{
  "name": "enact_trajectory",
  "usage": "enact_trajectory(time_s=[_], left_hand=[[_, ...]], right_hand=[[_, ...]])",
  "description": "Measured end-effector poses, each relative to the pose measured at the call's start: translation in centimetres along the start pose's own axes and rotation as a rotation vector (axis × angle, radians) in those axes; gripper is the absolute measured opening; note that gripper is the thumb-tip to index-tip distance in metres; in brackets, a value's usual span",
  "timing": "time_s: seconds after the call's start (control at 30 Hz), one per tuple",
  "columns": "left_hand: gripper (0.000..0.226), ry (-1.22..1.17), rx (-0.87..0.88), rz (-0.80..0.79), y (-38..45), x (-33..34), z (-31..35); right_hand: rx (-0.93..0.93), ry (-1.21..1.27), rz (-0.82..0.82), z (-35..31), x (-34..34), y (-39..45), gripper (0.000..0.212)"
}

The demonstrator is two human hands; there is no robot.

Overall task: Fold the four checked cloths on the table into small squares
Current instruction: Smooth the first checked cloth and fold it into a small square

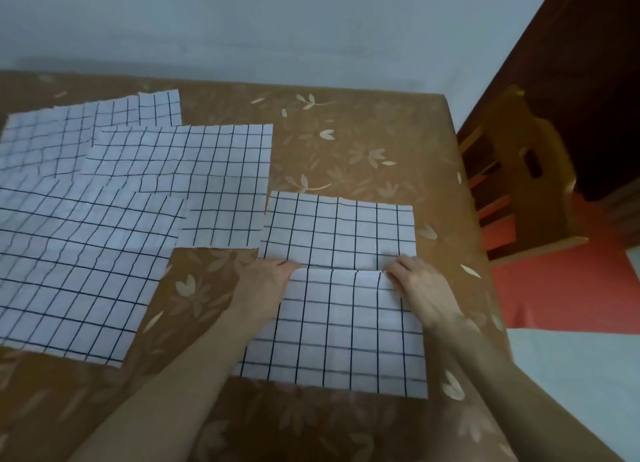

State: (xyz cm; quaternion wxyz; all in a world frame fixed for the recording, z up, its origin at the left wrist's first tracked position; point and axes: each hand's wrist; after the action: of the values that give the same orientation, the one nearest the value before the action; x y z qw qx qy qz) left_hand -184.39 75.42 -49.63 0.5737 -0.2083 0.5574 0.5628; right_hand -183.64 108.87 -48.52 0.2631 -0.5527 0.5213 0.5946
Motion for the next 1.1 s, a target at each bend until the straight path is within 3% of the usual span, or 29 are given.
enact_trajectory(time_s=[0.1,0.27,0.47,0.57,0.73,0.87,0.93,1.1], left_hand=[[0.054,0.070,-0.040,0.015,3.5,-2.9,0.7],[0.051,0.040,-0.027,0.233,8.4,-6.7,1.7],[0.051,-0.017,0.060,0.359,6.9,-7.5,2.7],[0.054,-0.030,0.076,0.308,3.3,-6.3,3.4],[0.056,-0.057,0.092,0.169,-3.1,-3.1,3.7],[0.038,-0.052,0.107,0.045,-7.1,-0.3,3.5],[0.028,-0.029,0.122,-0.019,-8.6,0.8,3.4],[0.030,-0.004,0.072,-0.101,-9.8,0.2,4.7]], right_hand=[[0.038,-0.006,0.063,1.1,-2.4,3.4,0.012],[0.045,-0.054,0.321,2.1,-7.3,7.4,0.014],[-0.013,-0.047,0.499,1.7,-9.8,3.6,0.025],[-0.032,-0.020,0.451,1.3,-8.7,-0.6,0.028],[-0.008,0.009,0.236,0.7,-4.7,-6.9,0.034],[0.052,0.005,0.094,0.4,-1.9,-10.4,0.035],[0.065,0.000,0.056,0.3,-1.0,-11.7,0.034],[0.118,-0.019,0.073,-1.0,-0.9,-13.0,0.034]])
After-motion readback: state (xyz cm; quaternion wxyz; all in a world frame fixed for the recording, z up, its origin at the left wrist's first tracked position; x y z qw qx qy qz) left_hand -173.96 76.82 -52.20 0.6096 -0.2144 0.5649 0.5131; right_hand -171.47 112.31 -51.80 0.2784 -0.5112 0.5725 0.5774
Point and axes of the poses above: each hand's wrist, its own y-axis towards the middle knuckle, its own x-axis out of the palm, z = x × y, and after that the axes turned 13 degrees about z, right-handed
